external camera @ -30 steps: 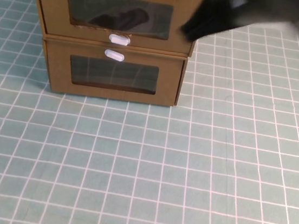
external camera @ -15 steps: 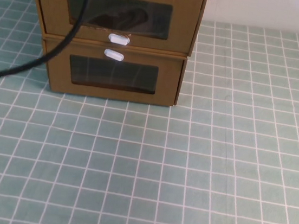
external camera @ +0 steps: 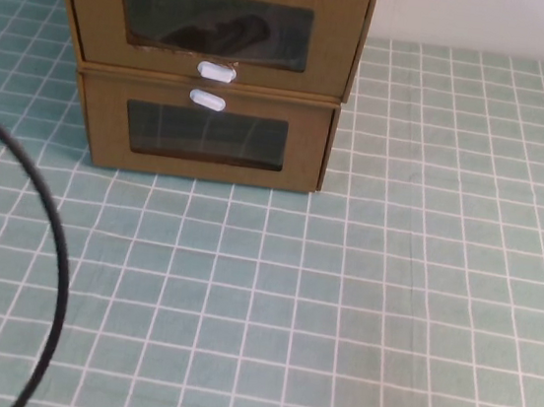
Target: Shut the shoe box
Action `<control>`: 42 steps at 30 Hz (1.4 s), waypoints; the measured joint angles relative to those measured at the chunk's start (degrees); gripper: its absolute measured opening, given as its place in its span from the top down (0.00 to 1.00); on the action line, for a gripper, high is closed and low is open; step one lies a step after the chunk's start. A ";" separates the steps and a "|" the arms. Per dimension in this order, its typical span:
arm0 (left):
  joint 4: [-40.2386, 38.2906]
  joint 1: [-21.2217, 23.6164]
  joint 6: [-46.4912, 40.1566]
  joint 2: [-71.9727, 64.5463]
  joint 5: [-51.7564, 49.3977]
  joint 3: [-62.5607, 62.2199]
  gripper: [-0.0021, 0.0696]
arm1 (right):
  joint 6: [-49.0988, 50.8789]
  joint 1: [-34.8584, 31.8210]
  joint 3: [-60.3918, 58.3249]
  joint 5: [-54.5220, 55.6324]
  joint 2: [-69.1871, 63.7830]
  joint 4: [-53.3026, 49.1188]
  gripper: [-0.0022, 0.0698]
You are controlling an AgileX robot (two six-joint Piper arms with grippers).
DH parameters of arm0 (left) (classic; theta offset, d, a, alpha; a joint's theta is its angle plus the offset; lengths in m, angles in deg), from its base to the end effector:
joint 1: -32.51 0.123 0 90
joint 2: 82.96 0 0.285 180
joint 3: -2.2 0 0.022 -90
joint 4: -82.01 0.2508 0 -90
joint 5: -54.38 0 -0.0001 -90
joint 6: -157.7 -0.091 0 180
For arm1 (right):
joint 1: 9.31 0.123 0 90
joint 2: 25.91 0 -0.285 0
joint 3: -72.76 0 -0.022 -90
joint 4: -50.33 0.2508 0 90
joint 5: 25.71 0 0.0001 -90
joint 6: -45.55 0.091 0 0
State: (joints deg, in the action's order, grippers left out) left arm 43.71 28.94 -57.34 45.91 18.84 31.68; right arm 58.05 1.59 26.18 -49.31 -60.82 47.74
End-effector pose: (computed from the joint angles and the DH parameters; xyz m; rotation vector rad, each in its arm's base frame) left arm 0.1425 -0.0418 0.3786 0.3447 1.8792 -0.3676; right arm 0.0974 0.0171 0.3212 0.0003 1.8405 0.2410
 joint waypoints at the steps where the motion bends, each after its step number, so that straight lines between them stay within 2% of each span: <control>1: -0.09 0.00 0.00 1.78 1.38 2.36 0.98 | 0.00 0.00 -2.37 0.00 1.95 0.00 0.99; 6: -1.05 0.00 0.00 12.13 8.88 15.19 0.98 | 0.00 0.00 -11.71 0.21 11.69 -1.52 0.99; 12: -4.52 0.00 0.00 19.43 13.33 23.36 0.98 | -0.20 0.00 -17.27 -0.15 16.85 -2.91 0.99; 33: -5.44 0.00 -0.19 20.13 11.85 24.09 0.98 | -0.20 -0.08 -18.91 -0.15 17.12 -2.96 0.99; 42: 3.21 0.00 0.80 24.67 27.79 30.01 0.98 | -0.20 -0.08 -18.91 -0.15 17.12 -2.99 0.99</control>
State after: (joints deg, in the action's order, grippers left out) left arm 46.92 28.94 -56.54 70.58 46.62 61.70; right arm 57.84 1.51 7.27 -49.47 -43.70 44.74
